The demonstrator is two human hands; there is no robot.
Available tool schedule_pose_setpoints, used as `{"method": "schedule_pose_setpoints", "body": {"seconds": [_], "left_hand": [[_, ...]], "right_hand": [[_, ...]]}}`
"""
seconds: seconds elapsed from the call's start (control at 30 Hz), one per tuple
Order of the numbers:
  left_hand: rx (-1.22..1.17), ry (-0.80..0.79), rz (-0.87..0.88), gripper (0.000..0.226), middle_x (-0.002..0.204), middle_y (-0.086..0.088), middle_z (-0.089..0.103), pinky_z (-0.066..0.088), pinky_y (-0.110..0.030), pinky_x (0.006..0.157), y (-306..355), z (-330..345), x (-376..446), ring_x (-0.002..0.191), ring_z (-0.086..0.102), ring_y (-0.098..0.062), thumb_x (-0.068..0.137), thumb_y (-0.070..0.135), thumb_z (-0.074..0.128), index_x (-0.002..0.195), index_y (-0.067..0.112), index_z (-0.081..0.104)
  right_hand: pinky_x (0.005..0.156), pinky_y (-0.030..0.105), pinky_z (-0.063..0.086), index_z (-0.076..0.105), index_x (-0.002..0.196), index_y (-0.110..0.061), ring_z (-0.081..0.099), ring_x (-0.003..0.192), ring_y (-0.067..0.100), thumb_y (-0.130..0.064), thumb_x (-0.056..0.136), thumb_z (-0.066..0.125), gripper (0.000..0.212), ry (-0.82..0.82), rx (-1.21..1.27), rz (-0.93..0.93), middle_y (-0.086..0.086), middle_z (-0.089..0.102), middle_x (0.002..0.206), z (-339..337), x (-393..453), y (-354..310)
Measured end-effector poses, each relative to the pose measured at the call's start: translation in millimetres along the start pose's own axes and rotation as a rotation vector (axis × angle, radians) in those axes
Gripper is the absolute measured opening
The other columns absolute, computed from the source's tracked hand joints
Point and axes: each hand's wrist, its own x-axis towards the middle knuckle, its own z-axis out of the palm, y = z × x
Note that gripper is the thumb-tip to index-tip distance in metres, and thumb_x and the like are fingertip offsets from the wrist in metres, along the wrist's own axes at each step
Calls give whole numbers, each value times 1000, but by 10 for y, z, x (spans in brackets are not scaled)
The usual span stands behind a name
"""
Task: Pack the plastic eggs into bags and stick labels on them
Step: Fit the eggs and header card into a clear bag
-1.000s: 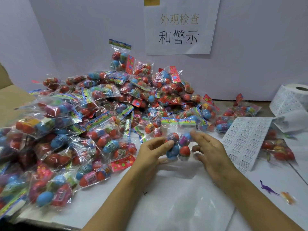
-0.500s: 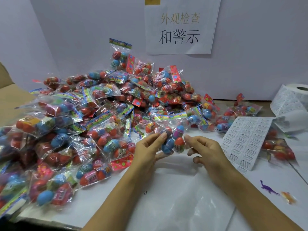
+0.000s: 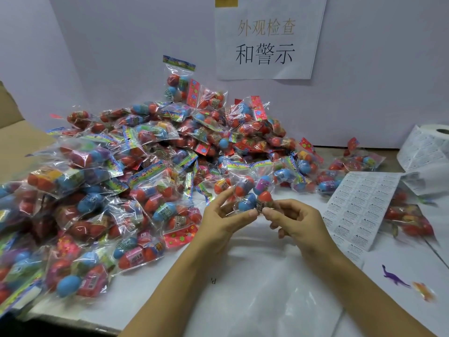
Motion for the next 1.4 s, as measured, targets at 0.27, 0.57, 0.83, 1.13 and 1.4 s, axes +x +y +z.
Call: {"method": "schedule_pose_setpoints", "body": {"seconds": [0.27, 0.57, 0.83, 1.13, 1.4], "left_hand": [[3, -57, -12, 82, 116, -29, 71, 59, -41, 95, 16, 15, -24, 105, 73, -38, 68, -3, 80, 144, 6, 50], [1, -131, -21, 63, 104, -20, 77, 60, -30, 79, 87, -39, -37, 90, 77, -26, 73, -11, 80, 129, 14, 61], [-16, -157, -49, 63, 110, -24, 75, 61, -33, 82, 95, -66, -26, 93, 76, -30, 76, -16, 70, 130, 14, 57], [-37, -189, -57, 60, 113, -27, 73, 61, -34, 84, 104, -69, -49, 99, 75, -34, 81, -20, 67, 131, 12, 56], [-143, -272, -87, 69, 123, -31, 68, 61, -39, 86, 142, -120, -33, 105, 73, -41, 80, -22, 58, 138, 14, 49]], "right_hand": [[52, 26, 53, 68, 109, -9, 63, 54, 18, -31, 60, 87, 56, 22, 63, -79, 12, 70, 67, 19, 21, 28], [57, 29, 59, 66, 110, -5, 72, 62, 26, -6, 71, 78, 40, -134, 160, -15, 23, 74, 77, -105, 49, -39], [64, 30, 60, 68, 115, -4, 76, 80, 35, 16, 92, 53, 35, -275, 121, 20, 26, 75, 94, -276, 96, -61], [53, 31, 54, 69, 116, -11, 65, 59, 23, -8, 79, 82, 39, -163, -91, -73, 13, 71, 70, -126, 49, -28], [62, 28, 59, 67, 119, -9, 76, 79, 31, -14, 76, 72, 43, -312, 67, 45, 23, 76, 93, -275, 69, -117]]}}
